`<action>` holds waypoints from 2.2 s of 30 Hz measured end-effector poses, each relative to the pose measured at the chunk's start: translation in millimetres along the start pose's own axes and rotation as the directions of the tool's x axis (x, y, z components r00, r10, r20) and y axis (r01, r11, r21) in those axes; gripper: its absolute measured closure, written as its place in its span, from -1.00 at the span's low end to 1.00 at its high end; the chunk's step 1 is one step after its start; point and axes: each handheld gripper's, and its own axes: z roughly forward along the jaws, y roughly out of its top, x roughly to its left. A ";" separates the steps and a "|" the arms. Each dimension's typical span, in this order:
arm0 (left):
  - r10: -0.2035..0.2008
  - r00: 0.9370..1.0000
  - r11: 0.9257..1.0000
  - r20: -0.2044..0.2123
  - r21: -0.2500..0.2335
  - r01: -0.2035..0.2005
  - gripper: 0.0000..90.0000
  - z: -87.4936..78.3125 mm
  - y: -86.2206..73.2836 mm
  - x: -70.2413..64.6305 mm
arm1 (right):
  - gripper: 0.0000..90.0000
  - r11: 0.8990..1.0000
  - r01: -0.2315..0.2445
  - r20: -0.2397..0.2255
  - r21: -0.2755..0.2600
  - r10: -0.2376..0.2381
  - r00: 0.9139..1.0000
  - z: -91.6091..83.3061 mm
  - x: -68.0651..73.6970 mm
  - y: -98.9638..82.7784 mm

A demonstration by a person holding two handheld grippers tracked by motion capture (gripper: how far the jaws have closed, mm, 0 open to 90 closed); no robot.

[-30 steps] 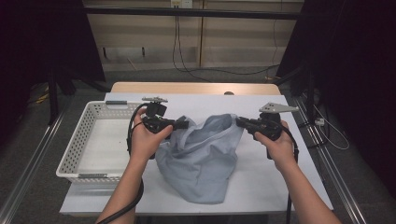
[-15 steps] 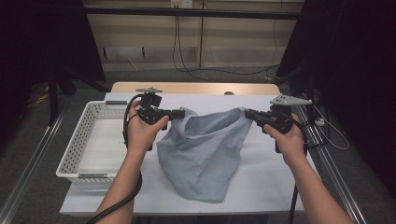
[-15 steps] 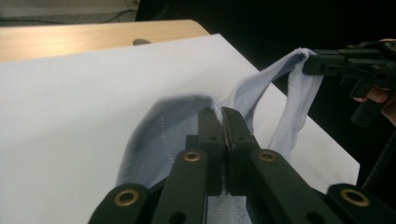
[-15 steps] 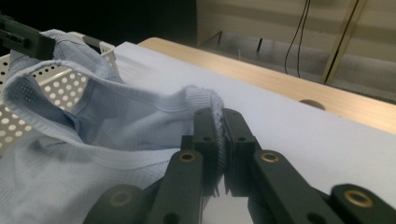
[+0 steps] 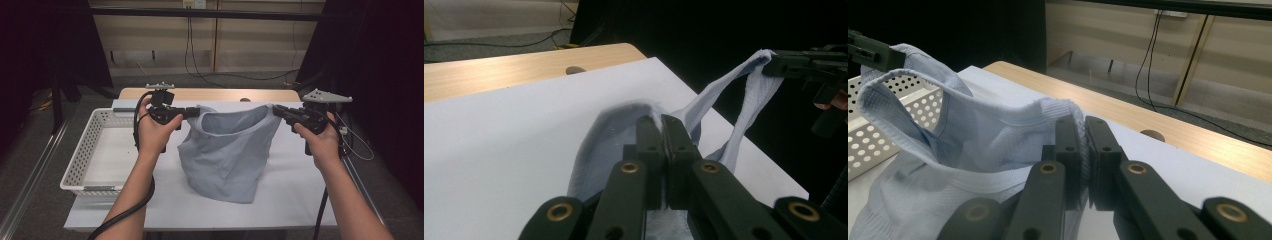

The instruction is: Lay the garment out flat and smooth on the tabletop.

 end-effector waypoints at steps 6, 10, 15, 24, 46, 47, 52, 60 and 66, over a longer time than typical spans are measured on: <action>-0.018 1.000 1.000 0.010 0.014 0.018 0.96 7.5 4.5 6.6 | 0.92 1.000 0.012 0.031 0.028 -0.012 0.999 4.7 -3.5 2.4; -0.025 1.000 1.000 0.012 -0.009 0.025 0.97 13.4 25.1 16.3 | 0.92 0.998 0.047 0.086 0.036 -0.050 0.995 16.8 -10.9 18.5; -0.030 0.999 0.999 -0.023 -0.021 0.030 0.91 31.1 46.1 31.6 | 0.55 0.996 0.089 0.196 -0.010 -0.085 0.977 41.0 -20.8 46.2; -0.021 0.995 0.997 -0.100 0.073 0.028 -0.44 48.8 16.8 40.0 | -0.37 0.997 0.074 0.148 0.019 -0.076 0.986 47.8 -4.7 10.4; 0.053 0.994 0.985 -0.096 0.169 -0.036 -0.61 50.9 -62.1 12.2 | -0.66 0.996 -0.018 0.064 0.086 0.012 0.998 17.9 8.8 -106.2; 0.054 0.994 0.984 -0.092 0.171 -0.038 -0.61 51.6 -66.3 11.9 | -0.66 0.996 -0.018 0.064 0.086 0.012 0.998 17.9 8.8 -106.2; 0.055 0.994 0.981 -0.094 0.188 -0.037 -0.62 54.5 -86.0 12.2 | -0.67 0.995 -0.020 0.066 0.096 0.014 0.998 17.2 11.1 -124.6; 0.072 0.993 0.973 -0.095 0.225 -0.049 -0.65 53.5 -104.9 12.4 | -0.71 0.993 -0.007 0.079 0.119 -0.002 0.997 19.8 14.8 -142.6; 0.071 0.993 0.974 -0.091 0.222 -0.050 -0.65 51.7 -112.6 11.9 | -0.72 0.991 0.010 0.096 0.133 -0.023 0.995 18.8 16.7 -148.5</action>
